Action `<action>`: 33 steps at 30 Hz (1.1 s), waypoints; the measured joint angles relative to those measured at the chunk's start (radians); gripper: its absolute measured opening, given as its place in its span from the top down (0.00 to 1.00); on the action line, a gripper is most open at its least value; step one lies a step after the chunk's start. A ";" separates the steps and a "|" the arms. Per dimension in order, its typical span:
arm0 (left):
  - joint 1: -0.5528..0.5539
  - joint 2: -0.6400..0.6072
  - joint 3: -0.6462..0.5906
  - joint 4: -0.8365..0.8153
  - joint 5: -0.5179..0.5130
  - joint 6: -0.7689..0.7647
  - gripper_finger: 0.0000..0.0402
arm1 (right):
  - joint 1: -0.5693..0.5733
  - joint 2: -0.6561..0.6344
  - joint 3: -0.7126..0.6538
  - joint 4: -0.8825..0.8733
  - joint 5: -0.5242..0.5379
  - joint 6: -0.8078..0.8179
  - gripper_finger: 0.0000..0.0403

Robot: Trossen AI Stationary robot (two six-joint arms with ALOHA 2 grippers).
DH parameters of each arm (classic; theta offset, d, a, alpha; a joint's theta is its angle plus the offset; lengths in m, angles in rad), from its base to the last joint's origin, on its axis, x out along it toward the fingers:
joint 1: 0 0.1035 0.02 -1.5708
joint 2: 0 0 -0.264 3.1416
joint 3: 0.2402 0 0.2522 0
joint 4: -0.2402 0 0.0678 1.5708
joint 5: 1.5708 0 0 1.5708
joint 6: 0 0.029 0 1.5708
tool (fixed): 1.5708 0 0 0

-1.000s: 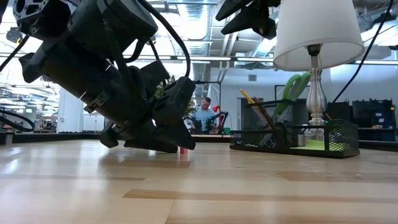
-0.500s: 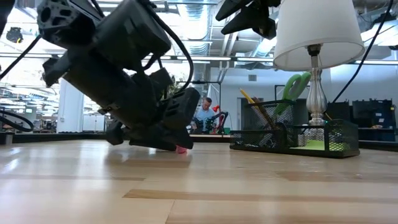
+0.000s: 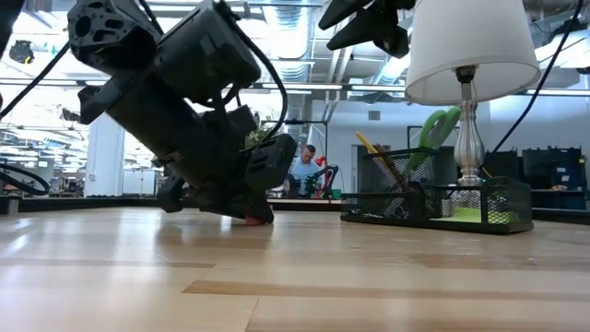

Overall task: Pick and place office supplies into organizer
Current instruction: Put the pink eraser on the black desk organizer

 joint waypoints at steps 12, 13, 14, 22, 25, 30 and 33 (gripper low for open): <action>0.047 -0.143 0.173 0.020 0.097 0.399 0.98 | 0.000 0.000 0.000 0.071 0.003 0.067 0.68; 0.052 -0.144 0.202 0.030 0.114 0.455 0.98 | 0.000 -0.002 0.000 0.101 0.003 0.081 0.68; 0.058 -0.146 0.226 0.031 0.128 0.505 0.98 | 0.000 -0.008 0.000 0.133 0.004 0.085 0.68; 0.144 -0.137 0.276 0.054 0.241 0.733 0.98 | 0.007 -0.087 0.058 0.304 -0.001 0.003 0.68; 0.176 -0.107 0.273 0.086 0.314 0.770 0.98 | 0.006 -0.103 0.062 0.439 -0.001 -0.044 0.68; 0.218 -0.040 0.341 0.145 0.406 0.868 0.98 | 0.007 -0.086 0.064 0.554 0.002 -0.073 0.68; 0.235 0.015 0.407 0.114 0.444 0.952 0.98 | 0.007 -0.068 0.061 0.532 0.000 -0.064 0.68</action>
